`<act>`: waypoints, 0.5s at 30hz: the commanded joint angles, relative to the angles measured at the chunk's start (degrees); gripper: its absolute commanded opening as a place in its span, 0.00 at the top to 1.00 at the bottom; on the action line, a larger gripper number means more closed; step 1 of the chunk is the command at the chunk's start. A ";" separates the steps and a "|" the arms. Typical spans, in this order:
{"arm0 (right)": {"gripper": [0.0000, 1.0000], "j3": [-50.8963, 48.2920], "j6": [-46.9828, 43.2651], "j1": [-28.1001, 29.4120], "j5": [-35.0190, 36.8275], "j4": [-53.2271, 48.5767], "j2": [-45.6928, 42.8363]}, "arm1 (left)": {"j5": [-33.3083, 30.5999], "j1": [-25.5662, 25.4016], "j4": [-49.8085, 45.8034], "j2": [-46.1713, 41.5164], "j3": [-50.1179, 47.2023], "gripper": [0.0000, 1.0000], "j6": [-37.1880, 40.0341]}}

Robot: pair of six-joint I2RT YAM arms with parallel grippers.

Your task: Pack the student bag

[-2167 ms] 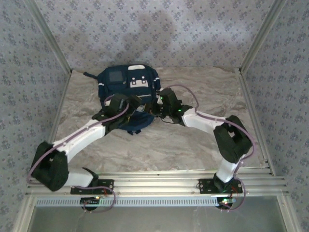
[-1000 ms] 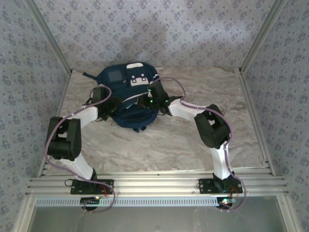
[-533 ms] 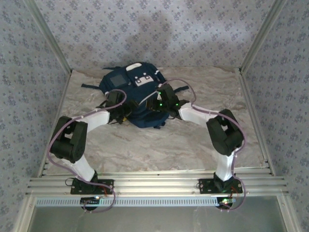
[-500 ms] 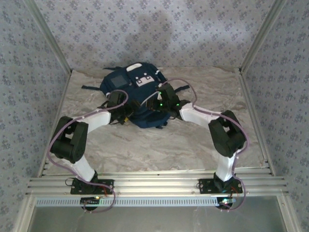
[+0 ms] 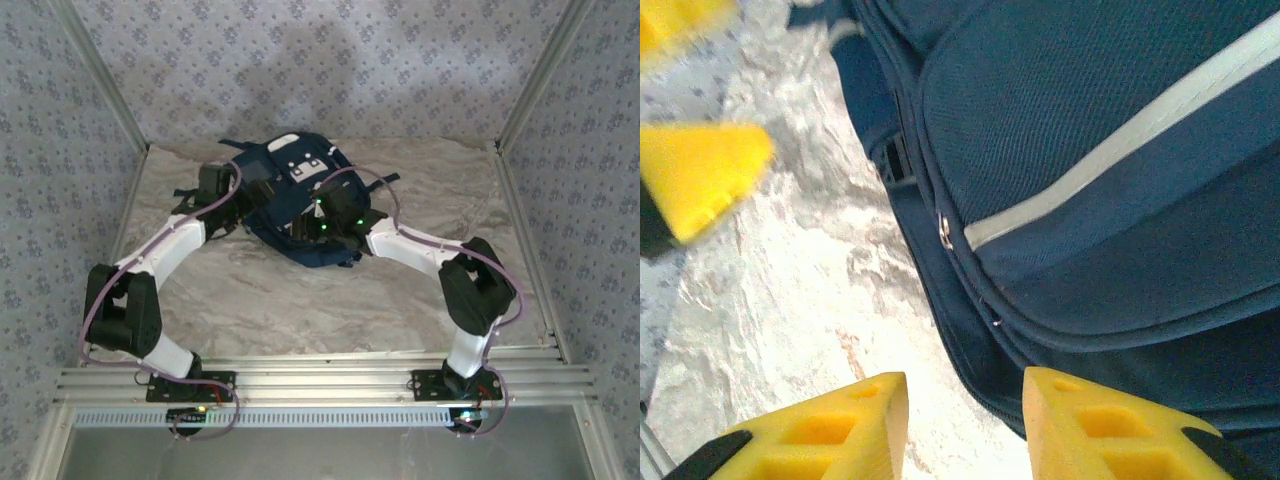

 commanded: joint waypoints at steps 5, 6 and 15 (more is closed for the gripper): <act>0.62 9.48 -0.72 2.12 0.95 -7.53 7.51 | 2.22 1.43 0.32 12.15 6.27 0.02 2.49; 0.62 10.37 -0.86 2.20 1.11 -8.39 8.40 | 2.32 1.45 0.84 13.09 6.17 0.03 2.01; 0.63 15.16 -1.60 3.13 6.49 -12.75 13.94 | 4.89 1.54 5.11 17.90 3.48 0.22 -0.55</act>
